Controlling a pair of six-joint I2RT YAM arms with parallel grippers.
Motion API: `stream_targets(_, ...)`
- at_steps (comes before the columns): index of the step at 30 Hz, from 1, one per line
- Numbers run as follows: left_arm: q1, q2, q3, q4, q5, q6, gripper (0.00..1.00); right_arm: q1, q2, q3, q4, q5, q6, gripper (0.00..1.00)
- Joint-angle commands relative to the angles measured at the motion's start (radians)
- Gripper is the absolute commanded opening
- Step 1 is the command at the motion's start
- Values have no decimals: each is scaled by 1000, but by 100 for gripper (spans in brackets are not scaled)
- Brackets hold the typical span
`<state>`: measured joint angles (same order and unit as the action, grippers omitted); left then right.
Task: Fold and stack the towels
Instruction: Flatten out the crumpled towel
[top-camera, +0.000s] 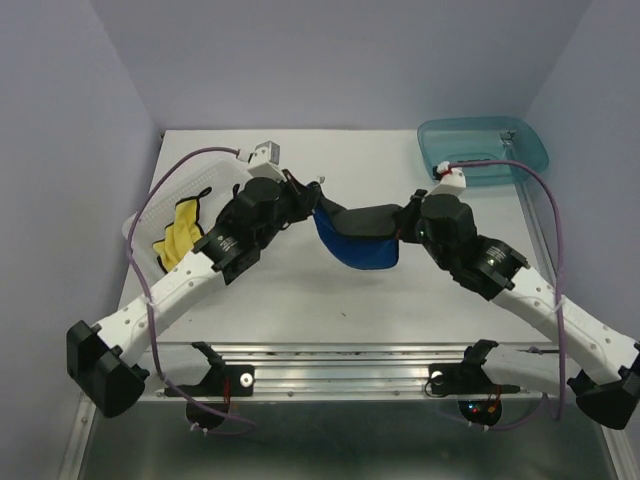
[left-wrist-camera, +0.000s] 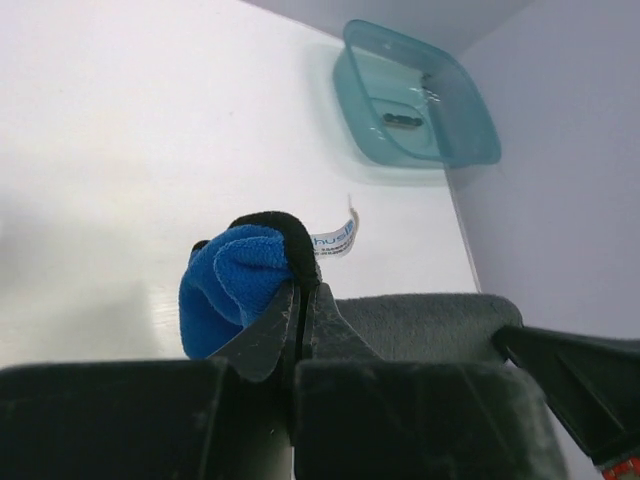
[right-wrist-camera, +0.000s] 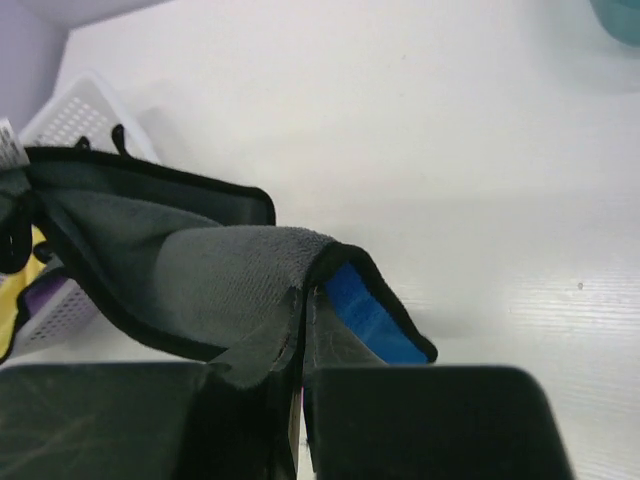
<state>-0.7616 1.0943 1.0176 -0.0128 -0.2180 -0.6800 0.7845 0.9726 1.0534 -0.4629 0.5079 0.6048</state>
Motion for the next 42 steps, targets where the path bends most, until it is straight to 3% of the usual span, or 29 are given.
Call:
stream_targets(1, 122, 168, 111, -18, 64, 37, 0, -68, 110, 123, 55, 55, -94, 1)
stream_targets(5, 209, 321, 376, -39, 169, 103, 0, -287, 238, 249, 127, -216, -209, 1)
stream_targets(8, 209, 429, 624, -155, 152, 151, 0, -311, 322, 434, 77, -244, -255, 1)
stream_targets(10, 209, 469, 702, -217, 152, 157, 0, -312, 330, 491, 70, -284, -275, 1)
stream_targets(14, 202, 400, 566, -145, 151, 119, 0, -312, 284, 407, 47, -295, -251, 1)
stream_targets(17, 176, 334, 275, -73, 157, 68, 0, -312, 215, 210, 37, -211, -183, 1)
stream_targets(20, 145, 289, 103, -58, 134, -9, 0, -312, 137, -2, -6, -183, -88, 5)
stream_targets(22, 93, 248, -61, -58, 106, -68, 17, -312, 97, -137, -52, -210, -35, 16)
stream_targets(23, 67, 233, -148, -58, 97, -88, 53, -312, 69, -168, -81, -224, -13, 20)
stream_targets(24, 23, 211, -186, -59, 85, -145, 82, -312, 55, -194, -132, -247, 1, 25)
stream_targets(25, -4, 167, -215, -55, 80, -164, 99, -312, 45, -235, -152, -284, 27, 48)
stream_targets(28, -62, 106, -263, -47, 65, -181, 99, -312, 0, -253, -175, -316, 35, 64)
stream_targets(30, -71, 98, -234, -59, 52, -155, 99, -311, -15, -236, -169, -301, 32, 100)
stream_targets(36, -74, 194, -87, -90, -14, -58, 99, -312, 35, -181, -102, -273, -22, 100)
stream_targets(42, -59, 473, 105, -87, -6, 45, 99, -324, 218, -164, 45, -207, 7, 100)
